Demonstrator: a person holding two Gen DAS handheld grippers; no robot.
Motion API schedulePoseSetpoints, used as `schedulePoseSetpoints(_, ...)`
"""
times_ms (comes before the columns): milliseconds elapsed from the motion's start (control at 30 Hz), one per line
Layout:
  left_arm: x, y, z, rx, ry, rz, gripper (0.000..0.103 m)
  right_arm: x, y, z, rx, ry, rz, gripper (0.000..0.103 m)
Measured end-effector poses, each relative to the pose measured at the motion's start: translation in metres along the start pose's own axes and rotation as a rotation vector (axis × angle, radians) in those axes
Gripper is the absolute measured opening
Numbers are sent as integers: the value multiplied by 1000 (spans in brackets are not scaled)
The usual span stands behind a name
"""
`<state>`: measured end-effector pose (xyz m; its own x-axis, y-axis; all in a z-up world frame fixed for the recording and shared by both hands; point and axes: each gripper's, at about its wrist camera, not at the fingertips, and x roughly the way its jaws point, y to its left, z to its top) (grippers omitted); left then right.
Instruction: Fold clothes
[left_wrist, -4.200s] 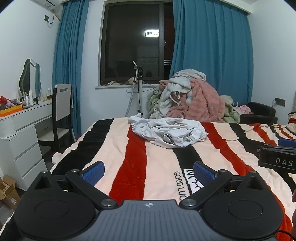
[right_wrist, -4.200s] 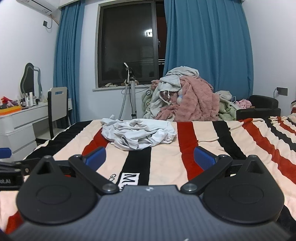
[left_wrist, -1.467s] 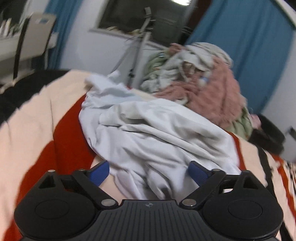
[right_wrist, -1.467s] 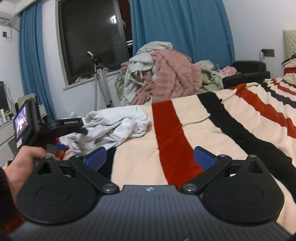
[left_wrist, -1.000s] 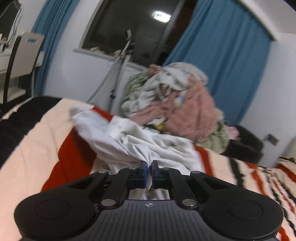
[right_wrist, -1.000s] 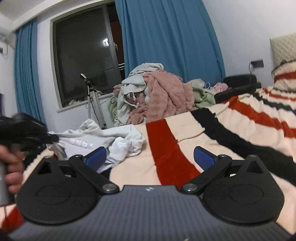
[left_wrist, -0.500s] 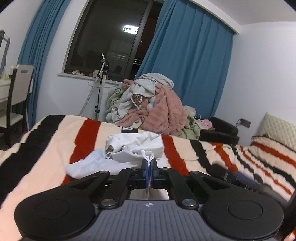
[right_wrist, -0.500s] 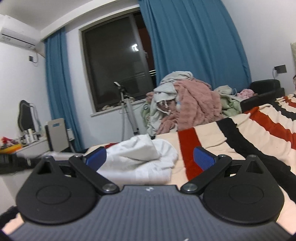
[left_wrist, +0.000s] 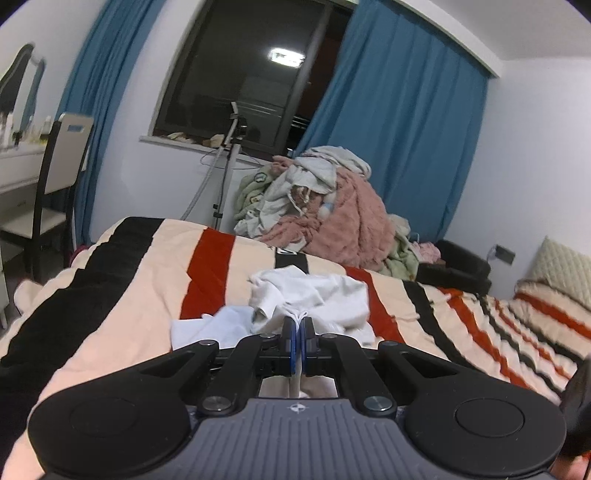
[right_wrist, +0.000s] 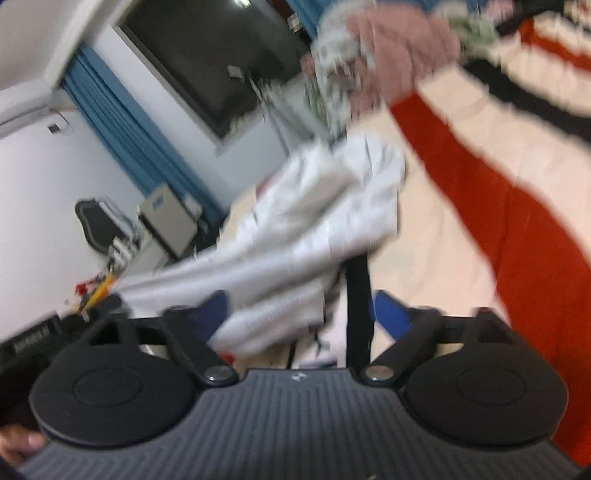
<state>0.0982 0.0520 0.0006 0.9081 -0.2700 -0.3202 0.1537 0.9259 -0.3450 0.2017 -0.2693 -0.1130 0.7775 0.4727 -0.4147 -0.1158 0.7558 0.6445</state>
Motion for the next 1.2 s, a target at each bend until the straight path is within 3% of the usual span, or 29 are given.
schedulePoseSetpoints(100, 20, 39, 3, -187, -4, -44, 3, 30, -9, -4, 26, 71, 34, 76)
schedulePoseSetpoints(267, 32, 81, 1, -412, -30, -34, 3, 70, -11, -5, 25, 104, 144, 75)
schedulePoseSetpoints(333, 36, 81, 3, -365, -17, 14, 3, 75, -8, -5, 8, 93, 176, 72)
schedulePoseSetpoints(467, 55, 80, 4, -284, 42, 114, 4, 74, 1, -7, -53, 75, 147, 45)
schedulePoseSetpoints(600, 84, 99, -7, -273, 146, 188, 14, 60, 9, -3, -124, 1, 84, 44)
schedulePoseSetpoints(700, 93, 113, -12, -311, 193, 204, 24, 46, 12, 4, -139, -50, 70, 44)
schedulePoseSetpoints(767, 91, 120, -14, -355, 232, 201, 44, 38, 16, 4, -194, -71, 36, 45)
schedulePoseSetpoints(833, 83, 125, -14, -419, 282, 187, 50, 34, 23, 1, -282, -77, -19, 45)
schedulePoseSetpoints(933, 54, 123, -13, -438, 307, 223, 60, 35, 31, -7, -380, -61, -68, 45)
schedulePoseSetpoints(1000, 30, 112, -11, -359, 315, 280, 61, 41, 36, -12, -414, -32, -74, 45)
schedulePoseSetpoints(1100, -3, 84, -7, -158, 291, 352, 63, 48, 40, -23, -464, 17, -88, 45)
schedulePoseSetpoints(1200, -8, 52, -9, 10, 305, 301, 70, 60, 42, -32, -530, 66, -138, 45)
